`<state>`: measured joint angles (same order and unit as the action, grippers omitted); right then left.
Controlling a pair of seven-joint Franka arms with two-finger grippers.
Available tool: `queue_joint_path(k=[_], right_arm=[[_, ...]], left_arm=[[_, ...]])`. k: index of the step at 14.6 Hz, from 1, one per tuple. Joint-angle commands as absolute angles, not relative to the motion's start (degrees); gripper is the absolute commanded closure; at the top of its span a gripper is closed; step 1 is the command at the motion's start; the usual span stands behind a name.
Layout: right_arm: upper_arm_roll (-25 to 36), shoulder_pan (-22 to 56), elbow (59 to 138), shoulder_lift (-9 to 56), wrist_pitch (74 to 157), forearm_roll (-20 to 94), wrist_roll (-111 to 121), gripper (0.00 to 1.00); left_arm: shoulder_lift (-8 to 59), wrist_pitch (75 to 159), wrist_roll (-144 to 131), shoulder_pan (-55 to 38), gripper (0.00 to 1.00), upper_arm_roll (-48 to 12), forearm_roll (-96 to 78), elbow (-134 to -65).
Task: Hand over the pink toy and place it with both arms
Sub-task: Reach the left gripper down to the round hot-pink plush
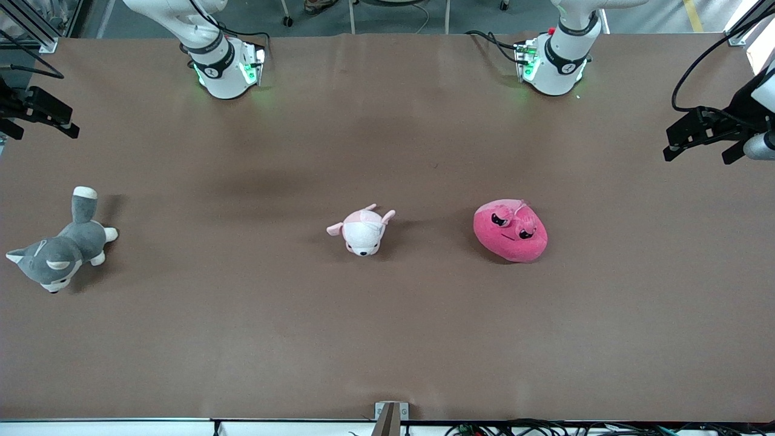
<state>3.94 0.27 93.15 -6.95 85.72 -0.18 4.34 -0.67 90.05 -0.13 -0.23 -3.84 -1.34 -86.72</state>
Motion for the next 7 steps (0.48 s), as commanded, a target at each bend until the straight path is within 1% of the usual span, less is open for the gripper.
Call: queue_joint_path(k=[1, 7], right_arm=[[4.0, 0.4, 94.7, -8.5, 85.9, -0.5, 4.6, 0.00], [4.0, 0.4, 94.7, -8.5, 85.9, -0.5, 4.6, 0.00]], left_arm=[[-0.2, 89.8, -0.3, -0.2, 0.00, -4.0, -2.0, -85.5], [0.5, 89.8, -0.4, -0.7, 0.00, -4.0, -2.1, -85.4]])
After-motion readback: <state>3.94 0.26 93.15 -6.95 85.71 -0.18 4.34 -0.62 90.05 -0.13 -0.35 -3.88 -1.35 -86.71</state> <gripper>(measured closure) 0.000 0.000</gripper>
